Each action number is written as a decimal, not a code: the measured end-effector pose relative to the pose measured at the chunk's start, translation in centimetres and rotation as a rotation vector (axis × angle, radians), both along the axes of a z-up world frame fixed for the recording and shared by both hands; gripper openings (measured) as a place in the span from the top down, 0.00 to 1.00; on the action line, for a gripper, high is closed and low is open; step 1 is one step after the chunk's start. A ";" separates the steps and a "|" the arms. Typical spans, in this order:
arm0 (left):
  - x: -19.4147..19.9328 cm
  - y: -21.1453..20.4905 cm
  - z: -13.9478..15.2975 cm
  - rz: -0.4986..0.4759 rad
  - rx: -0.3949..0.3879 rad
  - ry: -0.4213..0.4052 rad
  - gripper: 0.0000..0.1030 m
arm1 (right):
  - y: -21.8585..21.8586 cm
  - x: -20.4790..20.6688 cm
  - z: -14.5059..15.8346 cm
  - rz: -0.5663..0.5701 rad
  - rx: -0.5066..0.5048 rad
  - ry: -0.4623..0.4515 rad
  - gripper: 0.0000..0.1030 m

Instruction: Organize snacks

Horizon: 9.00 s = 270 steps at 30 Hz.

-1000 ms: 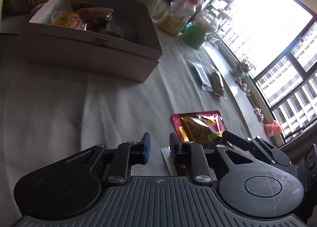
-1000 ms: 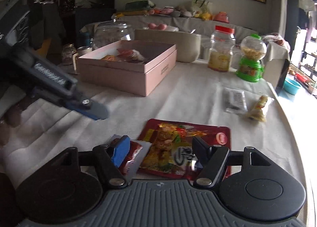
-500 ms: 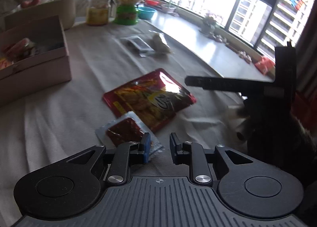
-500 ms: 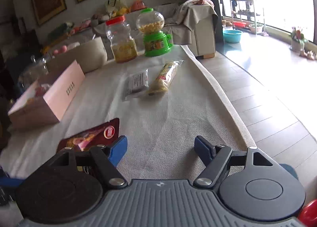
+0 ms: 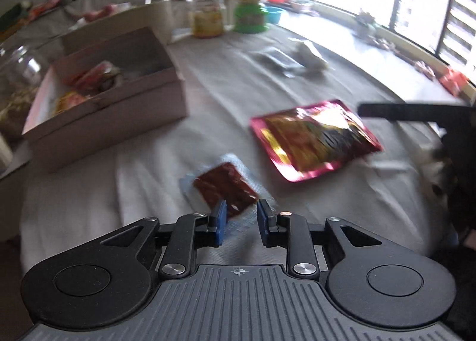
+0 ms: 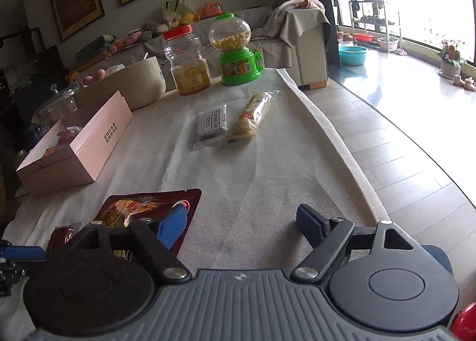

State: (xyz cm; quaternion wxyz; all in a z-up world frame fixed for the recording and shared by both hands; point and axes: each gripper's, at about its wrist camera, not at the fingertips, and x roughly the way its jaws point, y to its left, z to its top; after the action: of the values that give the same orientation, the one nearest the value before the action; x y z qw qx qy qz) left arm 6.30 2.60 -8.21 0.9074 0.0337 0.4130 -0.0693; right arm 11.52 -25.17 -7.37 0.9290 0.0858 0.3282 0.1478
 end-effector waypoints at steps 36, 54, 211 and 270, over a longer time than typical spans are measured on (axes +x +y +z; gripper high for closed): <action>2.2 -0.2 -0.3 0.012 -0.114 -0.022 0.68 | 1.8 -0.7 -0.1 0.054 -0.229 -0.007 0.12; 1.3 -2.9 -0.9 -0.093 0.032 -0.027 0.46 | 1.7 -0.7 -0.2 0.054 -0.227 -0.007 0.11; -5.5 3.3 2.1 0.068 -0.139 -0.228 0.60 | 8.6 -5.8 5.2 0.351 -0.258 -0.045 0.68; 9.8 17.0 7.2 0.269 -0.400 -0.275 0.55 | 16.2 9.3 5.3 0.656 -0.244 0.119 0.30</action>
State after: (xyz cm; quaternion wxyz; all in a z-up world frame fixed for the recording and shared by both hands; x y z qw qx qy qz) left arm 16.11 19.65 -1.03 0.9447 -0.1923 0.2647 -0.0230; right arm 20.80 -8.97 -2.09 0.8148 -0.1274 0.4071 0.3926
